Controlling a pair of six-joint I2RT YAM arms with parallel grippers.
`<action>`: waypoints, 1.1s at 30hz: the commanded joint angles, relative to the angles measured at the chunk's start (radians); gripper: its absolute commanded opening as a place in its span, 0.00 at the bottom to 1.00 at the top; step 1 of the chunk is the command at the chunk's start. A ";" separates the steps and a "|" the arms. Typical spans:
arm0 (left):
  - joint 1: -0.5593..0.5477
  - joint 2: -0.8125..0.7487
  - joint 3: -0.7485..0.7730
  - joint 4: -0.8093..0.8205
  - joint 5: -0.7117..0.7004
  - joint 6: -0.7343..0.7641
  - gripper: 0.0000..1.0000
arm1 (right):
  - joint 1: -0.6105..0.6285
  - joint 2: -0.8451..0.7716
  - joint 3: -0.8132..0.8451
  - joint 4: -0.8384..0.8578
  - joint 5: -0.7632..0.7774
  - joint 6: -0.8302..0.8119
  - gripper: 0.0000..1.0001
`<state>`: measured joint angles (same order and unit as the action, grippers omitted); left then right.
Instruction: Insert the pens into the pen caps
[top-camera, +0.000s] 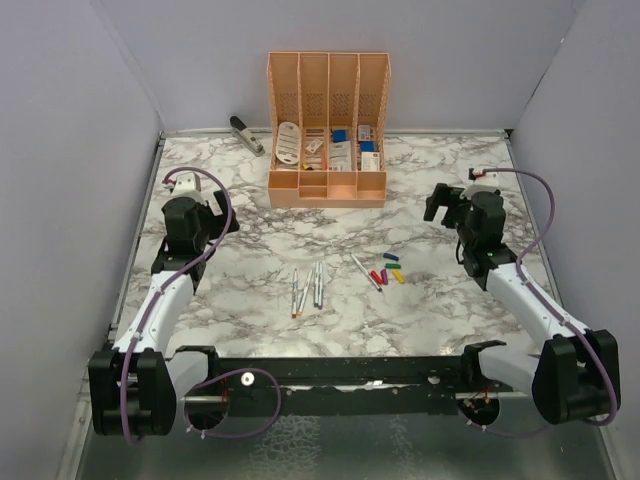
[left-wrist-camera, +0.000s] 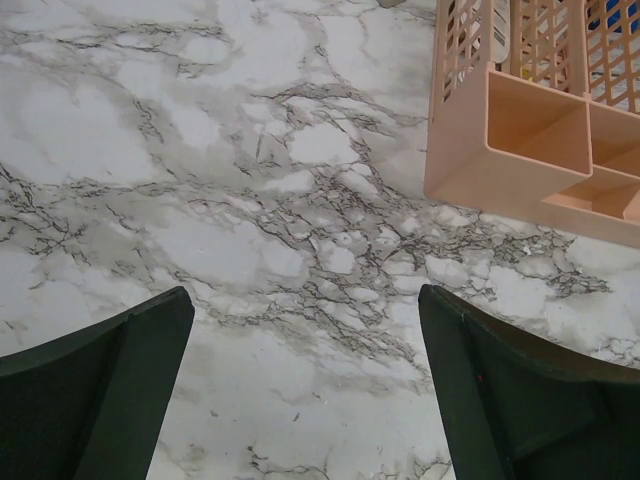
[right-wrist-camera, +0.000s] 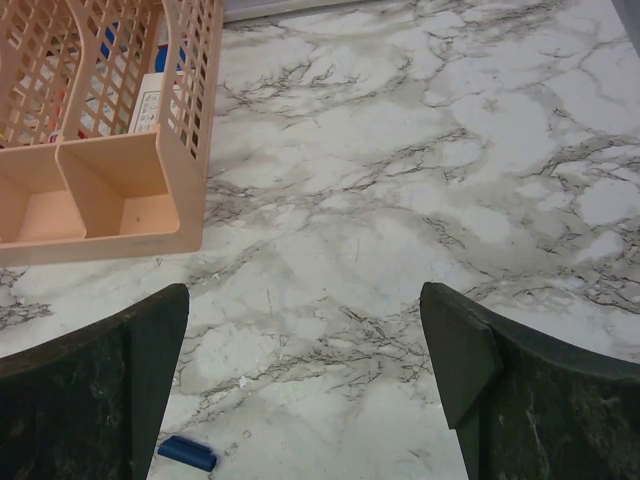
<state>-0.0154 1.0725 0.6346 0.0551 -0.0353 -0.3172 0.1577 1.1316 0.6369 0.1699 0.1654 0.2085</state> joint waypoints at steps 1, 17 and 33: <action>-0.003 -0.030 -0.010 0.017 0.028 -0.024 0.99 | 0.000 -0.033 0.016 -0.029 -0.014 -0.001 1.00; -0.003 -0.017 0.004 0.030 0.016 -0.040 0.99 | 0.000 -0.042 0.012 -0.043 0.041 0.038 1.00; -0.224 0.111 0.198 -0.041 0.032 0.077 0.99 | 0.000 0.011 0.052 -0.019 0.092 0.093 1.00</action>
<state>-0.1444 1.1625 0.7834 0.0292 0.0536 -0.2852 0.1577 1.1492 0.6682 0.1131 0.1825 0.2638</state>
